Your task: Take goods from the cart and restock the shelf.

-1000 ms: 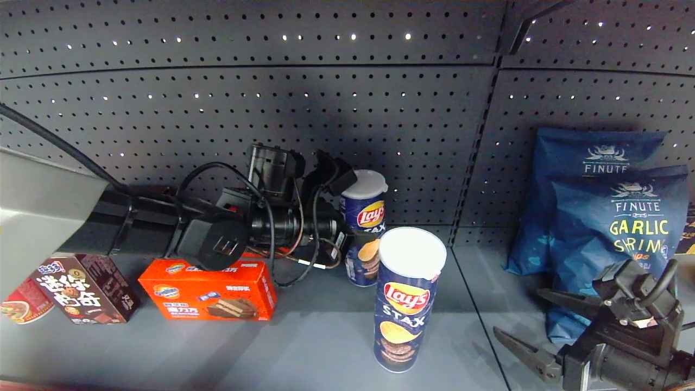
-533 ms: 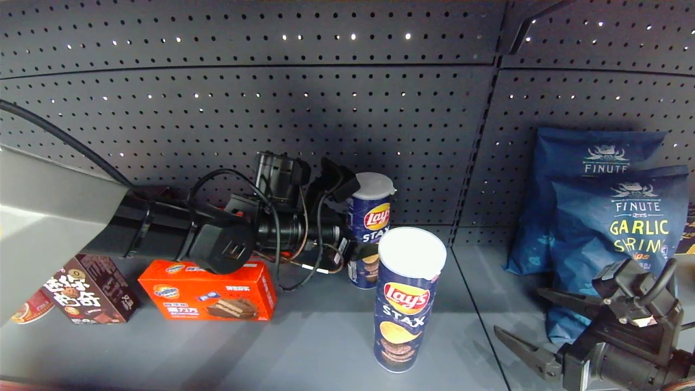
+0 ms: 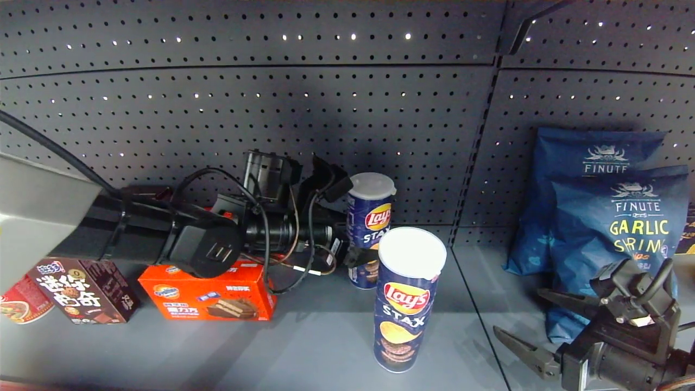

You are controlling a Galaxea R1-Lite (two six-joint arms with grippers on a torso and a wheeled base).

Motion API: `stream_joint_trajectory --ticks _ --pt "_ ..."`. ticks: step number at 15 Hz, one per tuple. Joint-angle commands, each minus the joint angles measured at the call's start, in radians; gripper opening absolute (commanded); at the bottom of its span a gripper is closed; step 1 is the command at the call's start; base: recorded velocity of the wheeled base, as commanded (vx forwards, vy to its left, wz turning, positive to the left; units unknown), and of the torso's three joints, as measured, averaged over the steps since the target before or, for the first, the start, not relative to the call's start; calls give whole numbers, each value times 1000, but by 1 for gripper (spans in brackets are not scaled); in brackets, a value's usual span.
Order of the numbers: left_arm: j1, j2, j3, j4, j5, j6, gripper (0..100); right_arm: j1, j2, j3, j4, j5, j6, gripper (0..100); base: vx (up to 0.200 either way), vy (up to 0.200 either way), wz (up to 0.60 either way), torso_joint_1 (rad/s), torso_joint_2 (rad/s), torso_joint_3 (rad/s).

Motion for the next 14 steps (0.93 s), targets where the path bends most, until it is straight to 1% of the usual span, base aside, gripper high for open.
stream_joint_trajectory --ticks 1,3,4,5,7,8,9,10,11,12,14 --pt "12 -94 44 3 1 -1 100 0 15 6 0 0 1 100 0 0 0 0 0 0" --pt "23 -178 116 3 1 -1 100 0 33 -5 -2 0 1 100 0 0 0 0 0 0" --pt "26 -241 175 3 4 -1 100 0 38 -8 0 0 1 100 0 0 0 0 0 0" --pt "39 -284 215 0 9 -1 100 2 44 -7 0 2 2 100 0 0 0 0 0 0" --pt "46 -366 291 0 12 -2 100 5 53 -4 0 0 2 100 0 0 0 0 0 0" --pt "53 -412 327 1 30 -5 100 10 53 -4 0 -3 2 100 0 0 0 0 0 0" --pt "62 -464 363 0 64 -7 100 14 53 -4 0 -11 4 100 0 0 0 0 0 0" --pt "65 -488 378 0 84 -10 100 17 56 -4 1 -15 5 100 0 0 0 0 0 0" --pt "72 -539 409 0 158 -17 100 31 62 -2 1 -34 7 100 0 0 0 0 0 0" --pt "82 -571 433 -3 218 -28 100 57 68 -7 1 -43 14 100 0 0 0 0 0 0" --pt "82 -625 495 -25 268 -65 100 126 96 -20 0 -70 42 100 0 0 0 0 0 0"
